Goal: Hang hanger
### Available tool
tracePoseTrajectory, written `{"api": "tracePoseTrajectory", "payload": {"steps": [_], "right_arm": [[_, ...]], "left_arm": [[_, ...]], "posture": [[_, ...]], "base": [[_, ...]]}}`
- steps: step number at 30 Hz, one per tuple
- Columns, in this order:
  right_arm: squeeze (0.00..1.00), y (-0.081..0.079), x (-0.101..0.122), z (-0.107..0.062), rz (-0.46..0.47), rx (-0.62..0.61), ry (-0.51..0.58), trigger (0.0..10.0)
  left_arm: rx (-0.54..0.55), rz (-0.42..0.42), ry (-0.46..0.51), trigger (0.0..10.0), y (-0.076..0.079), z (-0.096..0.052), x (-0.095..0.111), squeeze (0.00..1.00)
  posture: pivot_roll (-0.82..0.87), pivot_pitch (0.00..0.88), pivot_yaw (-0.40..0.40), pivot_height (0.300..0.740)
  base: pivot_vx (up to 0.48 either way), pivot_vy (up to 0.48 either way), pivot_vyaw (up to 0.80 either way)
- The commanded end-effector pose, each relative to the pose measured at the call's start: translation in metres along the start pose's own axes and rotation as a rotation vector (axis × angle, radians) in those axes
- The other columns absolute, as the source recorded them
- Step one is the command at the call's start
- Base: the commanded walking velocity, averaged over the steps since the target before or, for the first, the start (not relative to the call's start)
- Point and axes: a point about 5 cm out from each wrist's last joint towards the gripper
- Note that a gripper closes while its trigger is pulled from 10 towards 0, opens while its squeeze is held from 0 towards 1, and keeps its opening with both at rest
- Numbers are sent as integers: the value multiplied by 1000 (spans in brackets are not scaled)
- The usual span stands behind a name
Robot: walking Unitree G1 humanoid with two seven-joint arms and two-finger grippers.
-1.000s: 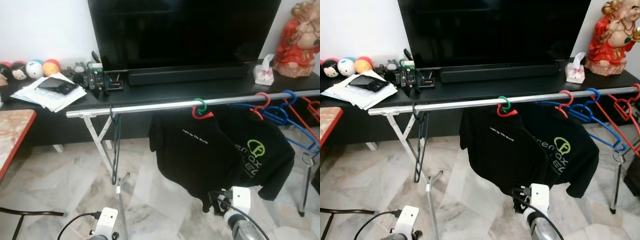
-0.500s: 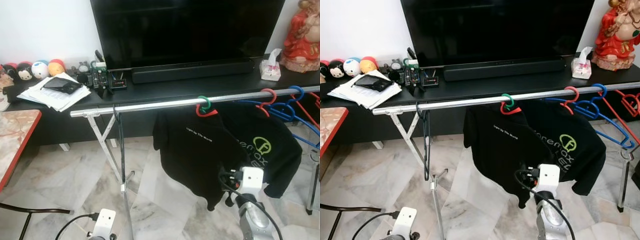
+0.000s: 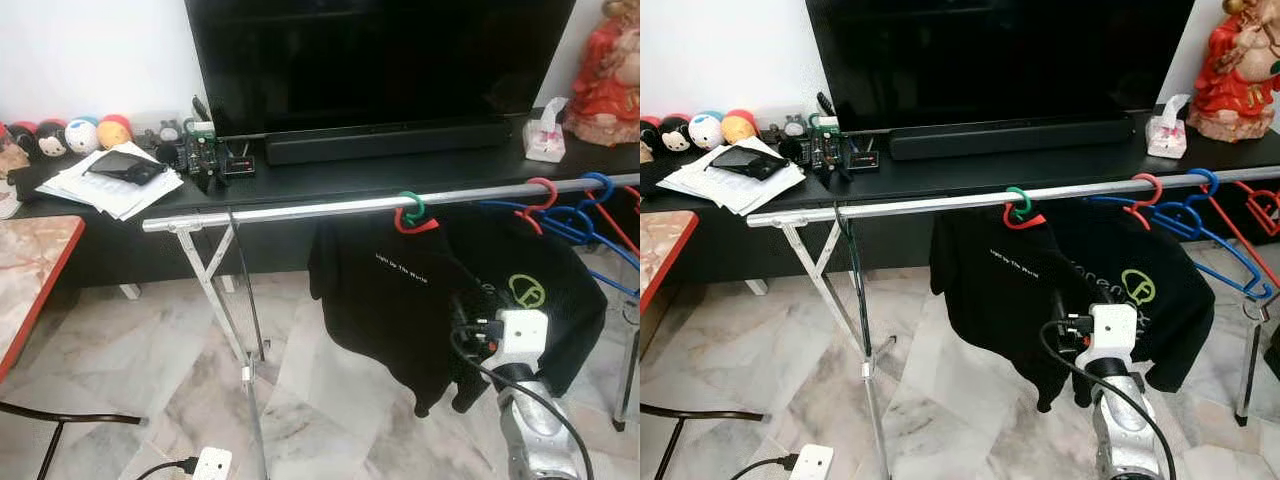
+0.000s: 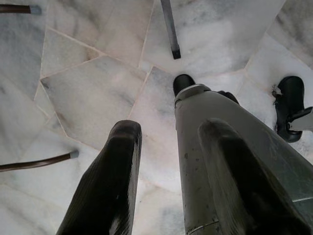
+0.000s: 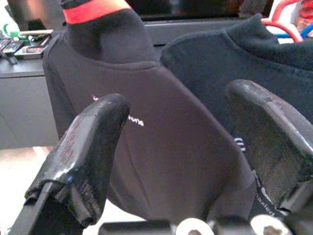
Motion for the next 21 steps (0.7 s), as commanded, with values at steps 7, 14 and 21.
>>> {"api": "tracePoseTrajectory", "payload": {"steps": [7,14,21], "right_arm": [[0,-6,15,8,29,2,41,10000],[0,-41,26,8,67,147,64,10000],[0,-41,29,4,92,120,66,10000]], "left_arm": [[44,-54,-38,10000,-7,-3,-20,0],[78,-106,-20,10000,-25,-5,-23,0],[92,-98,-18,10000,-30,-6,-23,0]], "posture": [[-120,0,46,740],[-119,0,-8,740],[-127,0,-11,740]], "base": [[0,0,0],[0,0,0],[0,0,0]]}}
Point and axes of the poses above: a point about 5 cm out from each wrist's last joint towards the gripper, its own z axis pointing out of the wrist towards the gripper, its own x axis along the axis of the wrist's last joint, y = z × x, and after that the axes turned 14 degrees about -z, right-handed
